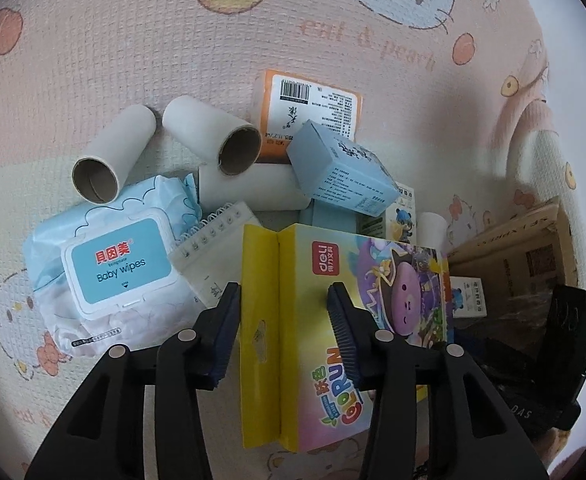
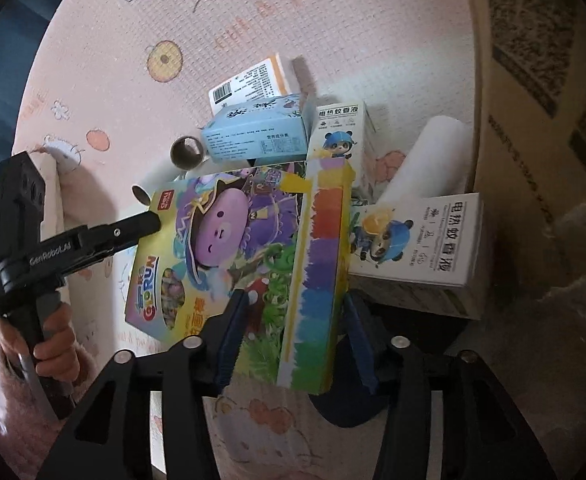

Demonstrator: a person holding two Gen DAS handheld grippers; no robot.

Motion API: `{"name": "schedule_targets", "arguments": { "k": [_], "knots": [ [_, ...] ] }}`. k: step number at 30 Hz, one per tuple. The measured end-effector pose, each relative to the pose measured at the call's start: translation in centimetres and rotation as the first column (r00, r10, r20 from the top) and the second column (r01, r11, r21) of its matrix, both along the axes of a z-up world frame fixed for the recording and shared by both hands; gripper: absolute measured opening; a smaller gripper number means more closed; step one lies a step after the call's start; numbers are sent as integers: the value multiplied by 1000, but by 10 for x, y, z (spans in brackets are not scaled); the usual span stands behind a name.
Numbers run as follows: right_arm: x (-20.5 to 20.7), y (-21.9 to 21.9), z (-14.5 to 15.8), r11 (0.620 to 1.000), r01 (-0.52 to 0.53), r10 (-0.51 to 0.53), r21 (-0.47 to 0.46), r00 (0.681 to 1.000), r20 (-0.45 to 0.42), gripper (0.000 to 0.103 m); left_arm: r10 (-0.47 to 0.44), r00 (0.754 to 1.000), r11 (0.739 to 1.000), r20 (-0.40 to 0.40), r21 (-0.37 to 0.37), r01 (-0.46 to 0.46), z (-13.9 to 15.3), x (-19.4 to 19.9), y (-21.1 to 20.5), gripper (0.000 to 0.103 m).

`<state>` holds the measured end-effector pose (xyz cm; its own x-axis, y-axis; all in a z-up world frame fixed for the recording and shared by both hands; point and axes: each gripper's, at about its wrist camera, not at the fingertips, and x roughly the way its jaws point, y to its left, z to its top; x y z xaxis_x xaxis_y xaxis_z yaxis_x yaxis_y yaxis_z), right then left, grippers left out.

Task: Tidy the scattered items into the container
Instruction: 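Lift the yellow crayon box off the pile with the right gripper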

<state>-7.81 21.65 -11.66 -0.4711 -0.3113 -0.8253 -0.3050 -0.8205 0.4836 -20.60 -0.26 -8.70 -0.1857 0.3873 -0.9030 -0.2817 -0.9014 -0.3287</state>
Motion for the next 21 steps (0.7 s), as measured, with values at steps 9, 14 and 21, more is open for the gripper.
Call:
{"name": "schedule_targets", "arguments": {
  "k": [9,14,21],
  "knots": [
    [-11,0,-7,999,25,-23,-46,999,36,56,1,998,1000,70,-14,0,-5,15,-8,66],
    [-14,1,-8,997,43,-39,-58,998,56,56,40,990,996,133,75,-51,-17,35,-20,67],
    [-13,-1,-15,994,39,-33,-99,998,54,56,92,982,984,162,134,-114,-25,39,-24,65]
  ]
}}
